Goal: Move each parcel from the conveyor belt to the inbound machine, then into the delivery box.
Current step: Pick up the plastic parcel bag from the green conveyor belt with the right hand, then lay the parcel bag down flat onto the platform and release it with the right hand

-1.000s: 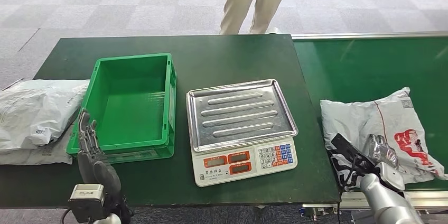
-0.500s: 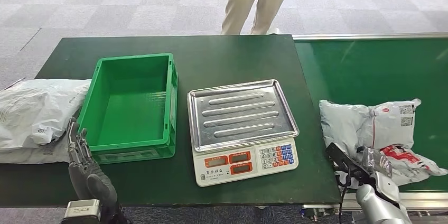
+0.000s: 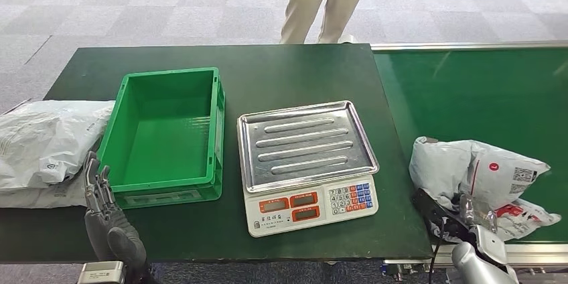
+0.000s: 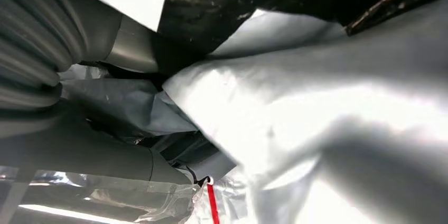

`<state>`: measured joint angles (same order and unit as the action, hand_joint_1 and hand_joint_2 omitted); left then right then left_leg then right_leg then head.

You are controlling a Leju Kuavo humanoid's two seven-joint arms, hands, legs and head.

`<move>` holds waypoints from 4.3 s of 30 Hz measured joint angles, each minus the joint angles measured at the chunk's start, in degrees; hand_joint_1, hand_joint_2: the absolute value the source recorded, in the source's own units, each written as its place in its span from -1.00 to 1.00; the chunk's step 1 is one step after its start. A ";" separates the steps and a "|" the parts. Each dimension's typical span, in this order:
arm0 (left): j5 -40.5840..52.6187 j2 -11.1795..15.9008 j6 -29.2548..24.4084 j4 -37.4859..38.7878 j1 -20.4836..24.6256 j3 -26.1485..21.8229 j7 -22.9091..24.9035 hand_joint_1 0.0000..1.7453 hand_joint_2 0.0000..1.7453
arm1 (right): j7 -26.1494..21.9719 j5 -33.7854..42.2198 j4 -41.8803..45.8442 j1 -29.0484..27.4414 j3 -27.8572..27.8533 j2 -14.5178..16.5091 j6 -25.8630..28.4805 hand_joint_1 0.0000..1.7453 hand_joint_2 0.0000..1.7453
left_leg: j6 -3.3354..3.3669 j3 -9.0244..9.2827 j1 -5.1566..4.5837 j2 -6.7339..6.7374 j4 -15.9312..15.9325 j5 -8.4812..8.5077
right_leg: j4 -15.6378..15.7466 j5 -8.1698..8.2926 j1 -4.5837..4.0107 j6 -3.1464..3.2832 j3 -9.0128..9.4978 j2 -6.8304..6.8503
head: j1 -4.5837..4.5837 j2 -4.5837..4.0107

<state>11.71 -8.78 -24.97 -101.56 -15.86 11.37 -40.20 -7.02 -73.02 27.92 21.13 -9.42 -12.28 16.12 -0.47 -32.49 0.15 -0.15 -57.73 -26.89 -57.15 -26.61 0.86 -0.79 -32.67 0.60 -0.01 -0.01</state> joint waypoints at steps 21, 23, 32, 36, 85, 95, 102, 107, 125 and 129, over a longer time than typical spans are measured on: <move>-3.34 3.02 4.76 2.43 4.37 1.77 0.00 -1.00 -1.00 | -3.90 8.35 40.22 -21.61 -0.46 4.74 16.10 1.00 1.00 | -0.02 -0.24 0.01 -0.07 0.01 -0.04 | -0.04 -0.11 -0.01 0.02 -0.23 0.07 | 0.00 0.00; -2.97 3.02 5.48 2.78 4.98 1.77 0.00 -1.00 -1.00 | -3.64 7.24 45.28 -23.19 -0.46 5.57 15.66 1.00 1.00 | -0.02 -0.24 0.01 -0.05 0.01 -0.04 | -0.05 -0.11 -0.01 0.02 -0.25 0.04 | 0.00 0.00; -2.78 3.29 6.94 3.44 5.74 1.73 0.00 -1.00 -1.00 | -1.61 3.38 56.25 -25.08 0.45 6.55 15.13 1.00 1.00 | -0.02 -0.26 -0.01 -0.02 0.01 -0.04 | -0.04 -0.11 0.01 0.01 -0.23 0.01 | 0.01 -0.01; -2.98 3.49 7.57 3.73 6.17 1.73 0.00 -1.00 -1.00 | -0.50 1.58 58.55 -25.11 1.36 7.10 15.84 1.00 1.00 | -0.02 -0.24 0.00 -0.02 0.01 -0.04 | -0.04 -0.11 0.00 0.01 -0.23 0.03 | 0.01 -0.01; -5.53 3.92 8.88 12.61 14.28 4.55 0.00 -1.00 -1.00 | -9.94 9.42 23.94 6.15 19.78 14.82 23.73 1.00 1.00 | -0.17 -0.43 0.02 0.23 0.01 0.26 | -0.18 0.22 -0.02 0.15 -0.58 -0.30 | 0.01 0.00; -5.99 4.03 8.87 13.15 14.85 4.78 0.00 -1.00 -1.00 | -13.73 12.51 22.89 6.73 20.58 15.26 23.68 1.00 1.00 | -0.17 -0.47 0.02 0.24 0.01 0.26 | -0.18 0.22 -0.02 0.15 -0.59 -0.31 | 0.01 0.00; -6.54 4.08 7.02 13.44 15.41 6.37 0.00 -1.00 -1.00 | -16.98 15.11 22.68 7.03 28.79 19.18 19.21 1.00 1.00 | -0.22 -0.47 0.05 0.29 0.01 0.28 | -0.24 0.21 -0.06 0.17 -0.72 -0.42 | -0.02 0.00; -6.70 4.08 5.91 13.70 15.64 7.26 0.00 -1.00 -1.00 | -19.05 20.61 24.86 6.75 33.96 20.50 15.13 1.00 1.00 | -0.23 -0.49 0.06 0.28 0.01 0.28 | -0.25 0.19 -0.06 0.21 -0.72 -0.41 | -0.01 -0.01; -7.07 -0.15 6.84 24.98 23.79 9.54 0.01 -1.00 -1.00 | -4.67 19.09 41.26 -3.29 42.63 15.66 5.74 0.21 1.00 | -0.23 -0.51 0.03 0.21 0.00 0.26 | -0.21 0.20 -0.03 0.20 -0.74 -0.36 | 0.01 -0.02; -6.87 -0.47 6.85 26.16 24.55 9.97 0.00 -1.00 -1.00 | -3.82 18.12 41.76 -5.72 43.02 14.30 5.23 -0.89 1.00 | -0.25 -0.52 0.03 0.25 0.00 0.24 | -0.21 0.20 -0.04 0.20 -0.77 -0.41 | 0.00 -0.01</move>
<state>4.84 -9.25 -18.11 -75.40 8.69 21.34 -40.19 -10.84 -54.91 69.68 15.42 33.60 2.02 21.35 -0.73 -33.01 0.18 0.10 -57.73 -26.65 -57.37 -26.41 0.82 -0.59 -33.45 0.19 -0.01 -0.01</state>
